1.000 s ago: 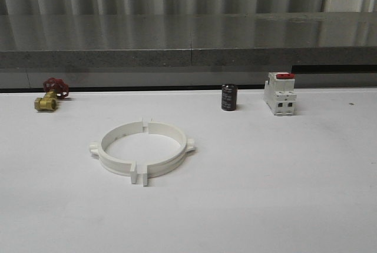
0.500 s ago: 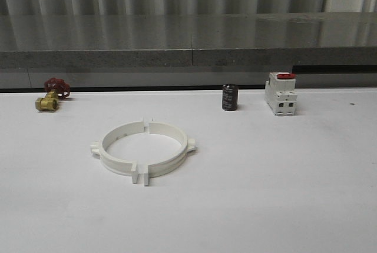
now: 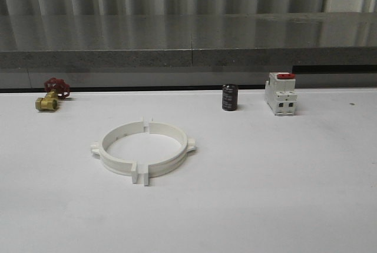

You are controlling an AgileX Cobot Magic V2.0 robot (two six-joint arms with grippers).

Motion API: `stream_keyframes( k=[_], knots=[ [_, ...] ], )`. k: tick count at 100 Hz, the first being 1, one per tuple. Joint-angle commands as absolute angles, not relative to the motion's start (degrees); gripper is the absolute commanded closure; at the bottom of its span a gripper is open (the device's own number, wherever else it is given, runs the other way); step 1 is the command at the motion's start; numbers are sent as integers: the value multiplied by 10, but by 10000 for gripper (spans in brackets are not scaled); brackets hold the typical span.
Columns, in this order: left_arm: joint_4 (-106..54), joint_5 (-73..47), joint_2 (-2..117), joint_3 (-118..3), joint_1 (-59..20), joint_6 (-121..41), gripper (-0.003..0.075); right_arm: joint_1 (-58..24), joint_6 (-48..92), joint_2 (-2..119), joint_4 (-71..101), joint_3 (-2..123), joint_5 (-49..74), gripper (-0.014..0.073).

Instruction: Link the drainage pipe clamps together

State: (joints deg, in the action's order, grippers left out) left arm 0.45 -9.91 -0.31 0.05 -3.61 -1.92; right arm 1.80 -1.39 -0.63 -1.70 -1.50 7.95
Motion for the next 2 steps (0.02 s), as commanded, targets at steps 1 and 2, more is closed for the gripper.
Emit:
stream_keyframes(
  k=[1, 2],
  knots=[
    [0, -47, -18, 26, -36, -18, 741, 22, -11, -16, -18, -6, 35, 659],
    [0, -47, -18, 26, -36, -18, 741, 22, -11, -16, -18, -6, 35, 659]
  ],
)
